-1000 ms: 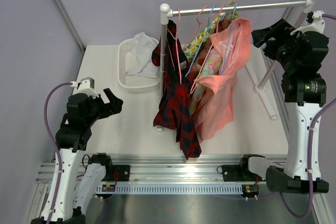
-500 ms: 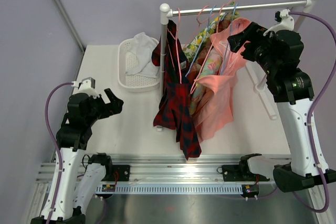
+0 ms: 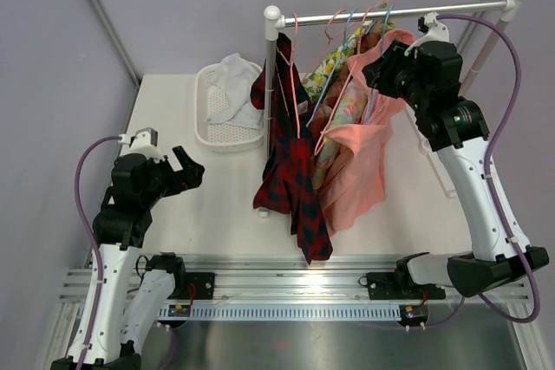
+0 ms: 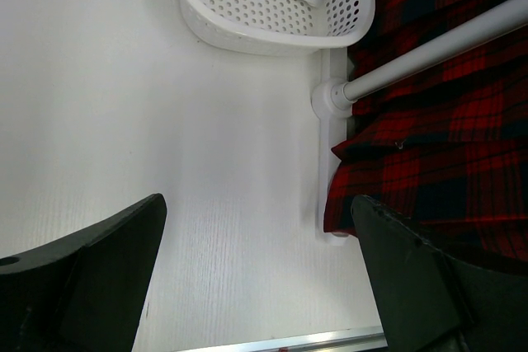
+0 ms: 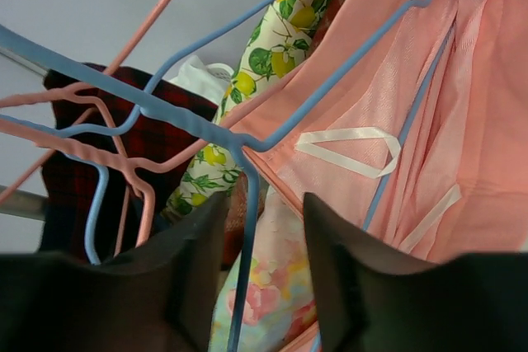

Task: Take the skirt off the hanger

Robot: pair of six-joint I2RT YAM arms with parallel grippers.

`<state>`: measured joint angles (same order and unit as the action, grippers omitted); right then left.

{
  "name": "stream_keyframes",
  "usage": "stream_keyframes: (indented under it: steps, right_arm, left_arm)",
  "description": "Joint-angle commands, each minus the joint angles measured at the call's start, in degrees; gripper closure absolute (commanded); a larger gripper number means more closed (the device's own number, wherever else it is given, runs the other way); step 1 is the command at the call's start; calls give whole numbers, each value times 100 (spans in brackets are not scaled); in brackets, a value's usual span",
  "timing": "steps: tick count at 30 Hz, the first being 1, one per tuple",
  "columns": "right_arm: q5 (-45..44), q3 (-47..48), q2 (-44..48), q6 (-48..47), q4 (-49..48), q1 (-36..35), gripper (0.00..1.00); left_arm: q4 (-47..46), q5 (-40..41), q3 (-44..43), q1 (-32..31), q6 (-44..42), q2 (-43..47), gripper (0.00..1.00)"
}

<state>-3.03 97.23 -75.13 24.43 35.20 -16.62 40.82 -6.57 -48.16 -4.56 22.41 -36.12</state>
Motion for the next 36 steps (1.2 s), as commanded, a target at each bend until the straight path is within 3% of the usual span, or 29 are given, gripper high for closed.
stream_keyframes:
  steps: [1,2,3,9,20,23,26,27,30,31,33,34,36]
  right_arm:
    - [-180,200,-36,-69,-251,-96,58]
    - [-198,191,-28,-69,-259,-104,64]
    - [-224,174,-10,-87,-268,-113,80]
    - [-741,95,306,-148,-259,-113,100]
    - [-1472,1087,702,-869,162,-113,100]
    - [-1578,1193,842,-896,320,-113,100]
    - [-1666,1000,1105,-808,400,-104,100]
    - [-1692,817,1184,-782,409,-104,100]
    - [-1701,378,1510,-615,409,-104,100]
    - [-1710,289,1641,-545,417,-104,100]
    - [-1675,69,1730,-492,435,-104,100]
    - [-1657,42,1782,-439,487,-104,100]
    - [-1605,-20,1818,-421,540,-104,100]
  left_arm:
    - [-223,-178,35,-19,-88,17,1]
    - [-223,-178,35,-19,-88,17,1]
    - [-232,-169,26,-19,-88,26,1]
    - [-232,-169,35,-19,-88,0,1]
    - [-293,-108,-140,-28,-141,131,1]
    - [-329,-160,-780,-80,-71,0,1]
    - [-162,-205,-2018,-422,-18,-561,1]
    - [-101,-144,-2761,-876,0,-720,1]
    - [110,628,-3837,-2071,-105,-1501,1]
    - [293,1431,-4537,-3024,-158,-1956,1]
    - [540,2069,-5332,-4317,-394,-2546,1]
    - [811,2559,-6057,-4682,-439,-2836,1]
    - [954,2888,-6563,-5673,-579,-3707,1]
